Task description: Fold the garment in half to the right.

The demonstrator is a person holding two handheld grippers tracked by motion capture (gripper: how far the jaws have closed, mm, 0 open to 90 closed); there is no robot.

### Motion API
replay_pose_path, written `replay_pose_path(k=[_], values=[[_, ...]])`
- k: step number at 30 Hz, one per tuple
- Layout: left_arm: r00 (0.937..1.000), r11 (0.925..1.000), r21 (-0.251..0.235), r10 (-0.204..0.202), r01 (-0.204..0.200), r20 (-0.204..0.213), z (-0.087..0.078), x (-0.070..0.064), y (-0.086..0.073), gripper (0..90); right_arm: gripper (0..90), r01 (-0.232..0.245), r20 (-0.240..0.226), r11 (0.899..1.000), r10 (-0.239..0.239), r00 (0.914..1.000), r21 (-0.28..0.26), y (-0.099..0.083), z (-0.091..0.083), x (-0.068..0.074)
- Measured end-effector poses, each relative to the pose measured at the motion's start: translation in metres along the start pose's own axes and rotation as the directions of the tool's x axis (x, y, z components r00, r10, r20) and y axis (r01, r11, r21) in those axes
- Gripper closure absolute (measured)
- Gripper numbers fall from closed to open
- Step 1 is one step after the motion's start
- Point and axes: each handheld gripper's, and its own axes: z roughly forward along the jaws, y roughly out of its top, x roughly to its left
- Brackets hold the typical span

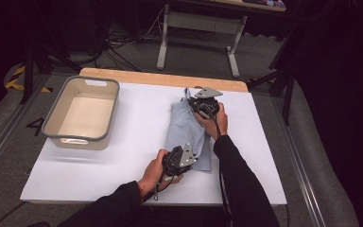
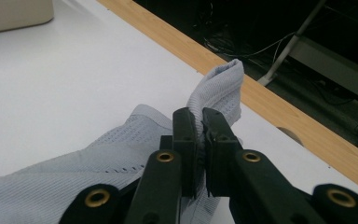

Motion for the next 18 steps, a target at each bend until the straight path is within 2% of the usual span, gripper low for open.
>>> replay_pose_path(k=[3,6,13,18], values=[[1.0,1.0,-0.004,0.004,-0.004,0.005,0.003,-0.001,0.002,83.4,85.1,0.012,-0.003,1.0,-0.012,0.9999,0.007,0.0,-0.001,-0.002],[0.9999,0.9998,0.017,0.01,-0.01,0.009,0.007,-0.003,0.004,82.9,85.1,0.021,-0.003,1.0,-0.021,0.9998,0.016,0.0,-0.001,-0.002],[0.9998,0.9998,0.007,0.016,-0.016,0.01,0.01,-0.004,0.005,82.3,85.0,0.021,0.004,0.999,-0.021,0.9998,0.025,-0.002,-0.001,-0.003],[0.9996,0.9996,0.019,0.02,-0.02,0.02,0.013,-0.008,0.007,77.5,84.9,0.02,0.013,0.999,-0.021,0.9997,0.036,-0.004,0.001,-0.004]])
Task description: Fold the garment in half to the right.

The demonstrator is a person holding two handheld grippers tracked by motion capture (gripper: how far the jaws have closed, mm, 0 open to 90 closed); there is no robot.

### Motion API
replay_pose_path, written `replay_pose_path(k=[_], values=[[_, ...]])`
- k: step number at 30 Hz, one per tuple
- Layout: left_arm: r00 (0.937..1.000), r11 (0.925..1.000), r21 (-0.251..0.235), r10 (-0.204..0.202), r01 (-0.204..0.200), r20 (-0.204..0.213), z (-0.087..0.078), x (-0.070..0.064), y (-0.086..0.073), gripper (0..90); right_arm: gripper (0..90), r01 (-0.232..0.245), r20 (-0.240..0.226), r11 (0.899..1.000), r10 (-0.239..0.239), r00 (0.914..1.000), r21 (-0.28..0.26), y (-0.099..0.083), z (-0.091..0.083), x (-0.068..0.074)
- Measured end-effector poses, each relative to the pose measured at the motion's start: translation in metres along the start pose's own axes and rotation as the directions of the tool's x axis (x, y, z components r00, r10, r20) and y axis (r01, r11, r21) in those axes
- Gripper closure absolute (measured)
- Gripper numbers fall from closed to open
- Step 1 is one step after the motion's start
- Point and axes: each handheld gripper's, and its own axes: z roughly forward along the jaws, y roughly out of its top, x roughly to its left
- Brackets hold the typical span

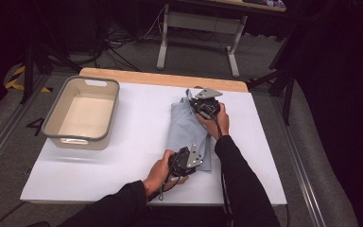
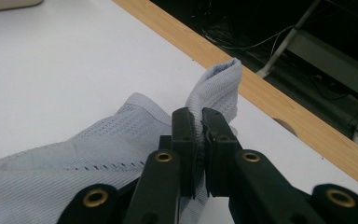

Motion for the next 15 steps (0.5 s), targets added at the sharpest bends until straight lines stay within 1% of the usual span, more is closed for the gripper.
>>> replay_pose_path(k=[1,2,3,4,6,7,8,10,12,14,15], values=[[1.0,1.0,0.0,0.0,0.0,0.0,0.0,0.0,0.0,76.7,84.9,0.0,0.0,1.0,0.0,1.0,0.0,0.0,0.0,0.0],[1.0,0.9999,-0.007,0.01,-0.01,-0.002,0.001,0.0,0.0,76.7,84.7,-0.004,0.001,1.0,0.004,1.0,0.0,0.0,0.0,0.0],[1.0,0.9999,-0.011,0.001,-0.001,0.004,0.001,-0.001,0.0,73.1,84.1,-0.011,0.005,1.0,0.011,0.9999,0.006,-0.001,0.001,-0.001],[1.0,0.9999,-0.012,-0.004,0.004,0.008,0.0,-0.001,0.0,72.0,84.0,-0.013,0.005,1.0,0.013,0.9999,0.007,-0.002,0.002,-0.001],[0.9998,0.9998,-0.017,-0.004,0.005,0.019,-0.002,-0.001,0.0,70.3,83.7,-0.015,0.004,1.0,0.015,0.9999,0.008,-0.002,0.002,-0.001],[0.9998,0.9996,-0.029,-0.002,0.003,0.022,-0.003,0.0,0.0,67.9,83.4,-0.016,0.005,1.0,0.016,0.9999,0.01,-0.003,0.003,-0.001],[0.9995,0.9992,-0.038,-0.01,0.011,0.031,-0.006,-0.002,-0.001,65.2,82.5,-0.009,0.01,1.0,0.009,0.9999,0.019,-0.003,0.005,0.0],[0.9995,0.9991,-0.042,-0.003,0.004,0.032,-0.009,-0.003,-0.001,59.6,81.3,-0.004,0.012,1.0,0.004,0.9999,0.023,-0.003,0.006,0.0],[0.999,0.9989,-0.046,-0.001,0.003,0.045,-0.014,-0.006,-0.002,58.4,78.9,0.006,0.026,0.999,-0.006,0.9996,0.036,-0.003,0.008,0.001],[0.9986,0.9982,-0.06,0.007,-0.004,0.051,-0.019,-0.006,-0.003,56.3,75.9,-0.007,0.041,0.999,0.006,0.9991,0.034,-0.004,0.008,0.0],[0.9982,0.997,-0.077,-0.002,0.007,0.06,-0.025,-0.005,-0.004,54.7,75.9,-0.015,0.045,0.999,0.013,0.9989,0.035,-0.005,0.008,-0.001]])
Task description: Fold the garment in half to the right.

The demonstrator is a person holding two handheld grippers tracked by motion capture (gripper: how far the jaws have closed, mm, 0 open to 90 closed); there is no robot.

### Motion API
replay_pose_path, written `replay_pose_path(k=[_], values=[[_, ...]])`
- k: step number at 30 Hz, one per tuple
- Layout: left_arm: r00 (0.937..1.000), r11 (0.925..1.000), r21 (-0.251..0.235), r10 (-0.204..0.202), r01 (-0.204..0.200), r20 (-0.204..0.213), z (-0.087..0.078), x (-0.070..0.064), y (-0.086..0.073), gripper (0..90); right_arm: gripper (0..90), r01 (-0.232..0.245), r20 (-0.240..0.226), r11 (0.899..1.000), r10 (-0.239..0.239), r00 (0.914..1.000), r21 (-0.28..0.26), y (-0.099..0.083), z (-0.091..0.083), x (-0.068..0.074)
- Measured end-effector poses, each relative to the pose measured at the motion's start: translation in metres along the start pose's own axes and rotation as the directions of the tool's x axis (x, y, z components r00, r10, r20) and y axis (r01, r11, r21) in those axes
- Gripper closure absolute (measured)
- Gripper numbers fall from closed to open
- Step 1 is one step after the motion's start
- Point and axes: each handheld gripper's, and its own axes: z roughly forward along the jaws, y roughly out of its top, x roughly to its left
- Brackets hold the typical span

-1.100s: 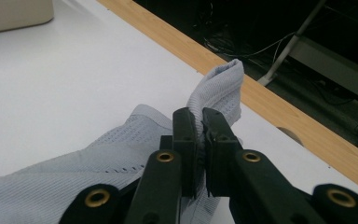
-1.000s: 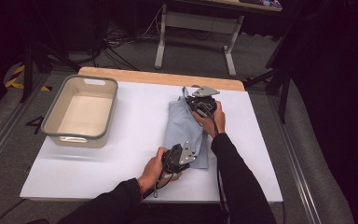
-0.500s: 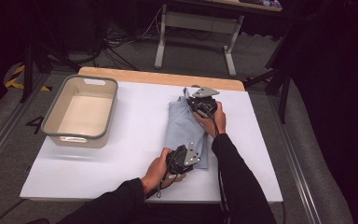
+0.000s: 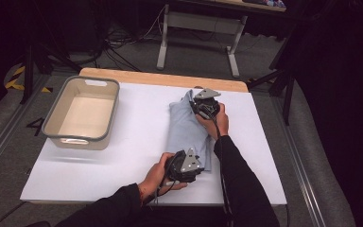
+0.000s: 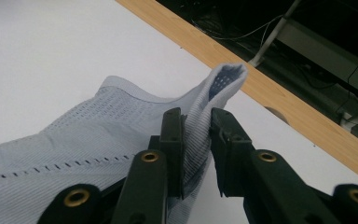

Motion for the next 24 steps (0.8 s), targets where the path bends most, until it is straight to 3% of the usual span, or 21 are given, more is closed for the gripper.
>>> replay_pose_path(k=[2,6,10,14,17,24], values=[[1.0,0.9999,-0.011,0.003,-0.003,0.009,-0.003,0.001,0.0,53.5,75.6,-0.003,0.001,1.0,0.003,1.0,0.0,0.0,-0.001,-0.001],[0.9999,0.9982,-0.058,-0.01,0.01,0.011,-0.026,0.006,-0.006,45.1,73.8,-0.033,0.024,0.999,0.033,0.9991,-0.018,-0.002,-0.007,-0.007],[0.9999,0.9973,-0.072,-0.013,0.013,-0.002,-0.042,0.011,-0.012,41.1,74.0,-0.039,0.022,0.999,0.04,0.999,-0.023,-0.004,-0.012,-0.01],[0.9989,0.9989,-0.047,-0.01,0.008,-0.047,-0.057,0.017,-0.024,33.7,73.0,-0.048,0.01,0.998,0.049,0.9988,-0.05,-0.007,-0.025,-0.012],[0.9986,0.9995,-0.03,-0.006,0.005,-0.053,-0.062,0.023,-0.033,26.3,71.3,-0.061,-0.017,0.994,0.06,0.9981,-0.086,-0.01,-0.042,-0.01],[0.9974,0.9998,0.019,-0.003,0.004,-0.072,-0.062,0.034,-0.051,21.0,69.8,-0.091,-0.054,0.985,0.084,0.995,-0.145,-0.024,-0.072,-0.003]])
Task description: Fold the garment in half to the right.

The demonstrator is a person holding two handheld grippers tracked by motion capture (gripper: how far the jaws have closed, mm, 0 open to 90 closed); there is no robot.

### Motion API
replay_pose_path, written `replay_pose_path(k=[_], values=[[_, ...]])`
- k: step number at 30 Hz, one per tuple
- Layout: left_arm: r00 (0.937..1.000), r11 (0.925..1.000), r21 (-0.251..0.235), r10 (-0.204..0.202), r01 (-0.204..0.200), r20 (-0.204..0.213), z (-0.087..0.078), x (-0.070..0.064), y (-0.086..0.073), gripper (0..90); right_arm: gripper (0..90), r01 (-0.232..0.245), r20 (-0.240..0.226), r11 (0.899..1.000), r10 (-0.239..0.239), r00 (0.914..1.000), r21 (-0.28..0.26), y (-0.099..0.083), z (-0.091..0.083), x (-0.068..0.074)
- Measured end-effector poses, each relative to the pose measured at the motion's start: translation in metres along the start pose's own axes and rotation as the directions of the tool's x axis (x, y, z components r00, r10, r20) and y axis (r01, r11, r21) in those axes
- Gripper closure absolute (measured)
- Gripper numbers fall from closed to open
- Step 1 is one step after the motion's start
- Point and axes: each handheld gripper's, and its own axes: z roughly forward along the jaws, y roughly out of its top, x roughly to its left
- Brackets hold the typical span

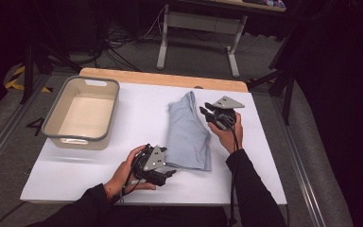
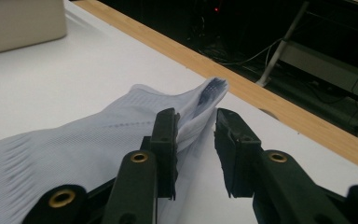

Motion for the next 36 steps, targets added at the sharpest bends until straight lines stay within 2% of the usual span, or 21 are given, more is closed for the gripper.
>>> replay_pose_path(k=[5,7,11,13,15,17,18,20,21,25,27,31,33,34,36], values=[[0.9999,0.9996,0.028,0.001,0.0,-0.013,0.005,0.004,-0.006,21.0,67.3,-0.028,-0.032,0.999,0.027,0.9991,-0.033,-0.015,-0.017,0.009],[0.9998,0.9993,0.036,0.007,-0.007,-0.017,0.008,0.006,-0.009,21.0,66.6,0.001,-0.016,1.0,-0.001,0.9999,-0.028,-0.021,-0.024,0.013],[0.9999,0.9994,0.035,-0.003,0.003,-0.015,0.01,0.009,-0.01,23.3,62.5,0.021,-0.029,0.999,-0.022,0.9993,-0.03,-0.032,-0.038,0.022],[1.0,0.9992,0.039,-0.006,0.006,-0.007,0.012,0.011,-0.01,25.4,60.2,0.015,-0.055,1.0,-0.017,0.9983,-0.027,-0.035,-0.042,0.024],[0.9999,0.9987,0.05,-0.014,0.014,-0.003,0.014,0.011,-0.01,27.3,59.8,0.031,-0.054,0.999,-0.032,0.9981,-0.024,-0.038,-0.045,0.028],[0.9998,0.9984,0.053,-0.019,0.019,0.008,0.017,0.012,-0.009,29.9,59.0,0.029,-0.069,1.0,-0.029,0.9972,-0.007,-0.042,-0.046,0.029],[1.0,0.9974,0.072,-0.007,0.007,-0.005,0.02,0.01,-0.008,32.2,59.6,0.039,-0.07,0.999,-0.038,0.9969,0.019,-0.045,-0.045,0.031],[1.0,0.9963,0.086,-0.004,0.004,-0.001,0.021,0.01,-0.008,35.5,60.0,0.048,-0.065,0.998,-0.045,0.9969,0.051,-0.048,-0.042,0.03],[1.0,0.9961,0.088,-0.003,0.003,0.001,0.021,0.01,-0.008,35.5,60.0,0.048,-0.065,0.998,-0.045,0.9969,0.051,-0.048,-0.042,0.03],[0.9995,0.9946,0.102,-0.02,0.017,0.025,0.024,0.014,-0.007,43.2,66.4,0.02,-0.077,0.996,-0.013,0.9969,0.085,-0.055,-0.035,0.026],[0.9991,0.9927,0.12,-0.015,0.01,0.039,0.025,0.013,-0.006,50.6,70.8,0.024,-0.08,0.995,-0.016,0.9966,0.095,-0.057,-0.033,0.027],[0.9982,0.9922,0.124,0.0,-0.008,0.06,0.026,0.013,-0.006,60.1,78.1,0.038,-0.07,0.993,-0.03,0.9971,0.115,-0.057,-0.031,0.028],[0.9978,0.9914,0.13,0.005,-0.014,0.067,0.027,0.013,-0.005,68.3,82.0,0.039,-0.066,0.991,-0.031,0.9973,0.125,-0.058,-0.031,0.028],[0.9969,0.9911,0.132,0.006,-0.017,0.078,0.027,0.013,-0.005,68.3,82.0,0.039,-0.066,0.991,-0.031,0.9973,0.125,-0.058,-0.031,0.028],[0.9954,0.9893,0.14,0.028,-0.041,0.092,0.027,0.013,-0.005,76.1,84.0,0.044,-0.061,0.99,-0.036,0.9975,0.133,-0.058,-0.03,0.028]])
